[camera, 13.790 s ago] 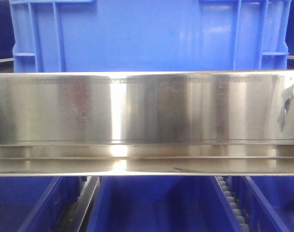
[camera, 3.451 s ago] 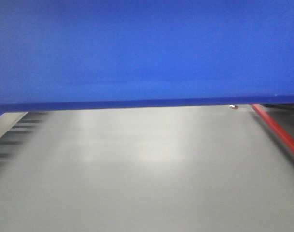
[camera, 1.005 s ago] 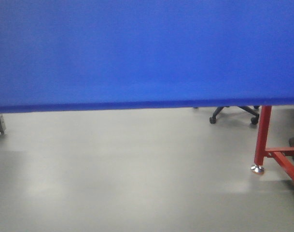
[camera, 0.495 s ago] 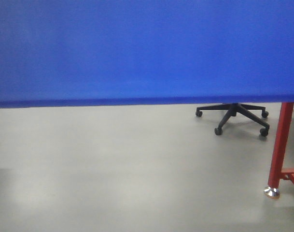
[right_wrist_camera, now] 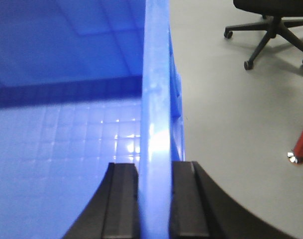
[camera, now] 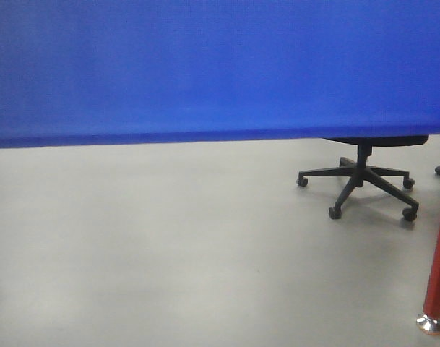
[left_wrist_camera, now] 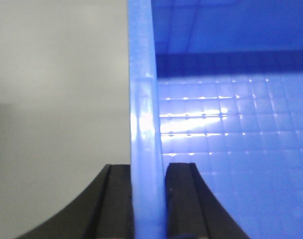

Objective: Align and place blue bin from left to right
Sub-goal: 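Drive across the floor carrying the bin in both grippers, then approach the other roller rack with the held bin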

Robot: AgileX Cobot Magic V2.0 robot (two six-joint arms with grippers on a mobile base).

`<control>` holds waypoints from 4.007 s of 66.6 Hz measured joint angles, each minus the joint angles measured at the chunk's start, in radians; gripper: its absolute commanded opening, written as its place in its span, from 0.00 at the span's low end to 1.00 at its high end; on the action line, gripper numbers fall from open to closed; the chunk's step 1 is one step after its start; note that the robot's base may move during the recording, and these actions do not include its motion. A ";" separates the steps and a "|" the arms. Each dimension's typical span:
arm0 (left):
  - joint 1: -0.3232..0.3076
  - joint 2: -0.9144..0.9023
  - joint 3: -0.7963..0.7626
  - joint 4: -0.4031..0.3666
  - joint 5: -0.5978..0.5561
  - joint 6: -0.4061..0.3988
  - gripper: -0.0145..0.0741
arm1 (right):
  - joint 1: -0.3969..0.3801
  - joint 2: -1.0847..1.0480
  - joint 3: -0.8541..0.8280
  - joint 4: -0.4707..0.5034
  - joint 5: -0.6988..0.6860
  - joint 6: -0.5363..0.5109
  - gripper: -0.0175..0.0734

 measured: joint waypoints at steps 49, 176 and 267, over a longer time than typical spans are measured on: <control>0.000 -0.002 0.000 0.008 0.000 -0.001 0.04 | 0.000 0.000 0.000 -0.007 -0.013 0.002 0.11; 0.000 -0.002 0.000 0.008 -0.004 -0.001 0.04 | 0.000 0.000 0.001 -0.013 -0.020 0.002 0.11; 0.000 -0.006 0.000 0.010 0.003 -0.001 0.04 | 0.000 0.000 0.002 -0.009 -0.026 0.004 0.11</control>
